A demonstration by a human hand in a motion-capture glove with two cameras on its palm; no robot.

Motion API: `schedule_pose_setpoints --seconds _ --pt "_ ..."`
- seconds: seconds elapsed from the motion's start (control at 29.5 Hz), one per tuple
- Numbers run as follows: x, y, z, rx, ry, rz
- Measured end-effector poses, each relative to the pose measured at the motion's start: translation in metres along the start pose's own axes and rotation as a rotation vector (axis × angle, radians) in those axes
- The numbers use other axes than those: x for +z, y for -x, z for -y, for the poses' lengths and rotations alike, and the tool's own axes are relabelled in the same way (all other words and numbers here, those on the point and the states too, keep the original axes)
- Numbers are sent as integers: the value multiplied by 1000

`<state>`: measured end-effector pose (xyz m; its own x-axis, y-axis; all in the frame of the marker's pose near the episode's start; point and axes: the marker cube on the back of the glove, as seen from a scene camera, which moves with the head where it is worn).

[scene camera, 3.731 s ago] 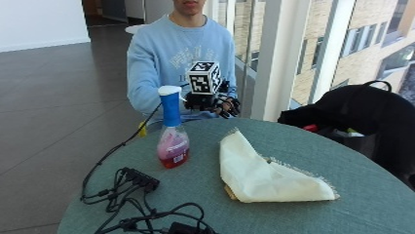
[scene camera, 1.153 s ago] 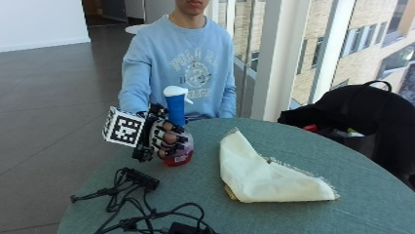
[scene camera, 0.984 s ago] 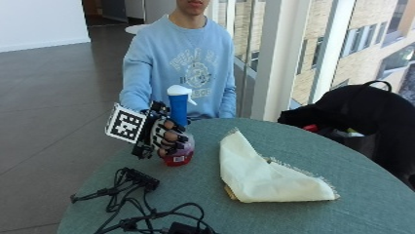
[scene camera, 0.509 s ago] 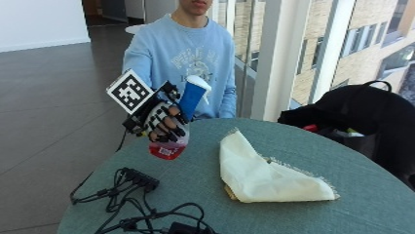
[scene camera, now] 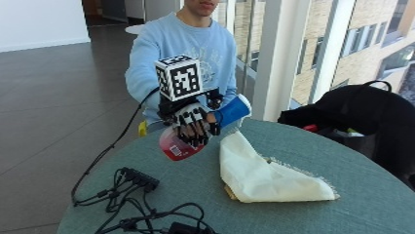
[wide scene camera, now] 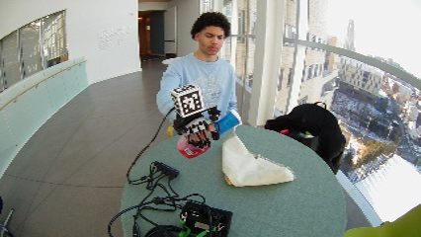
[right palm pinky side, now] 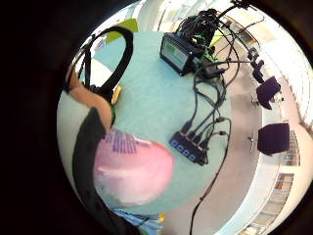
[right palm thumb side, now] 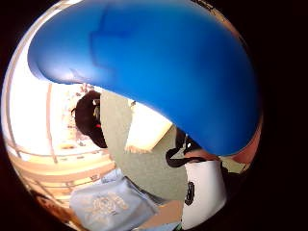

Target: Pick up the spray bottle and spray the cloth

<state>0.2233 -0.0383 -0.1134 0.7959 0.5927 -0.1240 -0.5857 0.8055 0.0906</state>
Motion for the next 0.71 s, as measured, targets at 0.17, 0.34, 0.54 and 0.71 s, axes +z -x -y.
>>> schedule_pose_setpoints --seconds 0.17,0.34,0.54,0.71 --pt "12 13 14 21 24 -91" --pt "21 17 19 26 42 -140" --pt "24 18 21 29 54 -162" --pt "24 16 21 34 61 -176"
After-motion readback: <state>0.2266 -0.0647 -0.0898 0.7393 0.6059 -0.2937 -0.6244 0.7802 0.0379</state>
